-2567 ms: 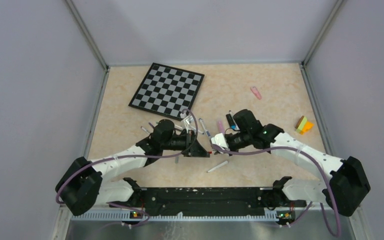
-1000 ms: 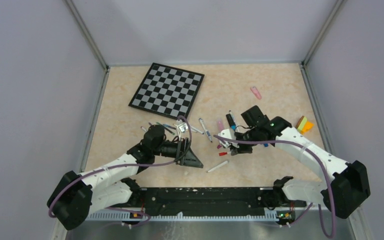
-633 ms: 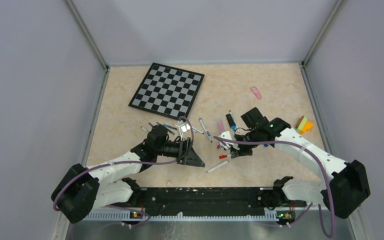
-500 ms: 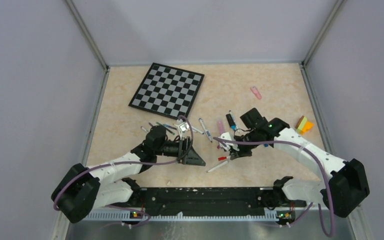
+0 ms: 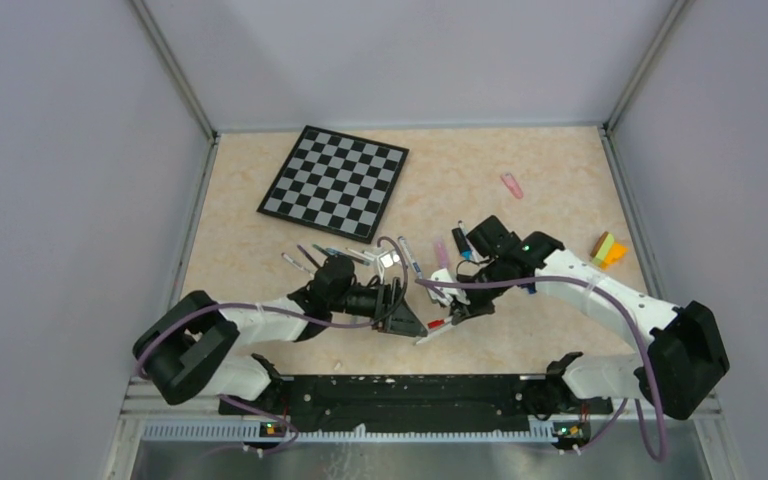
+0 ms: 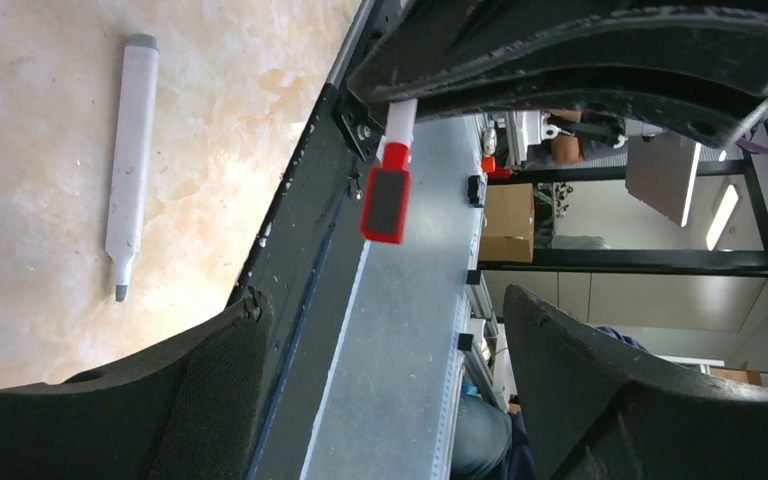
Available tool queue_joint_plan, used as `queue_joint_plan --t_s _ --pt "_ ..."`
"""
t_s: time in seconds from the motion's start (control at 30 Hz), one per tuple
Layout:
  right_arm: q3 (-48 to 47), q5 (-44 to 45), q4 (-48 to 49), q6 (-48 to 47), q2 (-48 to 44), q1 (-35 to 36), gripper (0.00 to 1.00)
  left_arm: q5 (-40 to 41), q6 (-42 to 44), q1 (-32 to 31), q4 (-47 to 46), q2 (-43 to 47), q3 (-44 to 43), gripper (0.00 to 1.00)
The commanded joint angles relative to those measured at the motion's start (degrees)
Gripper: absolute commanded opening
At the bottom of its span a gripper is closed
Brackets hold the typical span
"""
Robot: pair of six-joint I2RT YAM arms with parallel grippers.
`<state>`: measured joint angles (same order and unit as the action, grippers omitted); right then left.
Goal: Open the pen caps
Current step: Open the pen cap from the pen, then place the pen at the center of the board.
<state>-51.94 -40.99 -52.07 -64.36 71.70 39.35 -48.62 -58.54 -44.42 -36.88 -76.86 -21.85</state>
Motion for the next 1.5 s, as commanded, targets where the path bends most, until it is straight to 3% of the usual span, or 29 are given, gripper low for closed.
queue_joint_plan --t_s 0.0,0.27,0.53,0.73,0.97,1.13,1.27,1.47 --pt "-3.02 -3.16 -0.03 -0.57 0.64 1.19 0.00 1.05 -1.98 -1.03 -7.93 -2.75 -2.53 0.85" --pt "-3.84 -3.45 1.53 1.56 2.10 2.38 0.00 0.82 -6.86 -3.32 -16.97 -9.05 -3.99 0.68" --pt "-3.77 -3.05 2.56 2.80 2.65 2.92 0.00 -0.24 -11.60 -4.65 -25.37 -13.48 -4.02 0.35" --pt "-3.85 -3.03 2.59 3.10 2.75 3.16 0.00 -0.51 -11.83 -5.16 -26.02 -14.52 -4.08 0.32" --pt "-3.81 -3.42 2.42 3.02 2.90 3.45 0.00 -1.47 -12.80 -5.24 -28.67 -15.37 -3.96 0.00" --pt "-2.99 -0.08 1.20 1.90 1.75 3.22 0.00 -3.30 -12.87 -5.16 -30.88 -13.84 -1.82 0.00" --pt "0.90 2.44 0.57 -1.15 -1.94 -0.67 0.00 -6.07 -13.02 -3.61 -29.92 -8.61 4.81 0.00" --pt "2.54 5.30 2.59 0.00 -5.05 -6.38 0.00 -9.32 -7.70 -0.88 -14.59 2.70 11.65 0.00"
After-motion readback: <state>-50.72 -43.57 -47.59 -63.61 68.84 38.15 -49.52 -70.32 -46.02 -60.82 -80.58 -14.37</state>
